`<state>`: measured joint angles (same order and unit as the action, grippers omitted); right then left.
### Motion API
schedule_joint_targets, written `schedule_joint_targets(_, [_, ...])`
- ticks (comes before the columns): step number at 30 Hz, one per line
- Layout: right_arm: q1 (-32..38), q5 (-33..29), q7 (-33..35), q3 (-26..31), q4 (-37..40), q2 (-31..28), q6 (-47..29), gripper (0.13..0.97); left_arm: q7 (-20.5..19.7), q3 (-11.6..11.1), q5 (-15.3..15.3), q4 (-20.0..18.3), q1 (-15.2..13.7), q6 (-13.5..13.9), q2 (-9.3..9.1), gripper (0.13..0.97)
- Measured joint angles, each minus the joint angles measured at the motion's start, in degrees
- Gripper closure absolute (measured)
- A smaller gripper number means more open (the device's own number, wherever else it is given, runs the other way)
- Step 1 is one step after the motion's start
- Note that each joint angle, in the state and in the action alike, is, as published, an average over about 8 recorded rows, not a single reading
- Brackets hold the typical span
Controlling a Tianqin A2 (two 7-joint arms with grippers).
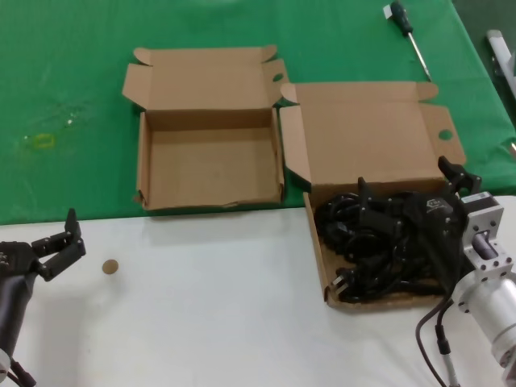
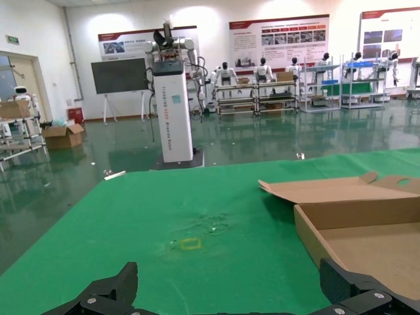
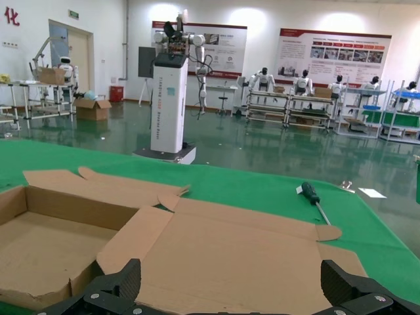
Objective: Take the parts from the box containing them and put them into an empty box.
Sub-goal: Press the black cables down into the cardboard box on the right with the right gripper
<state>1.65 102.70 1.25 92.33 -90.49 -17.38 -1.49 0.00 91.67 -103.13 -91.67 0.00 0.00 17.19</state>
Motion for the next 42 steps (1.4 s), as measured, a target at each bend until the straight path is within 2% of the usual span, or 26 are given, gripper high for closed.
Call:
schedule_joint_targets(22, [0.0,0.0,0.0,0.0,0.0,0.0,0.0,0.129,0.0,0.0,0.0,0.0,0.0,0.0,0.00,0.148])
schedule_joint_targets(31, [0.0,0.0,0.0,0.1,0.0,-0.2,0.1,0.129,0.0,0.0,0.0,0.0,0.0,0.0,0.00,0.233])
schedule_joint_targets(39, [-0.1,0.5,-0.4,1.0,-0.4,-2.0,0.8,0.129,0.0,0.0,0.0,0.0,0.0,0.0,0.00,0.391])
schedule_joint_targets(42, [0.0,2.1,-0.5,3.1,-0.7,-4.7,2.2,0.129,0.0,0.0,0.0,0.0,0.0,0.0,0.00,0.391])
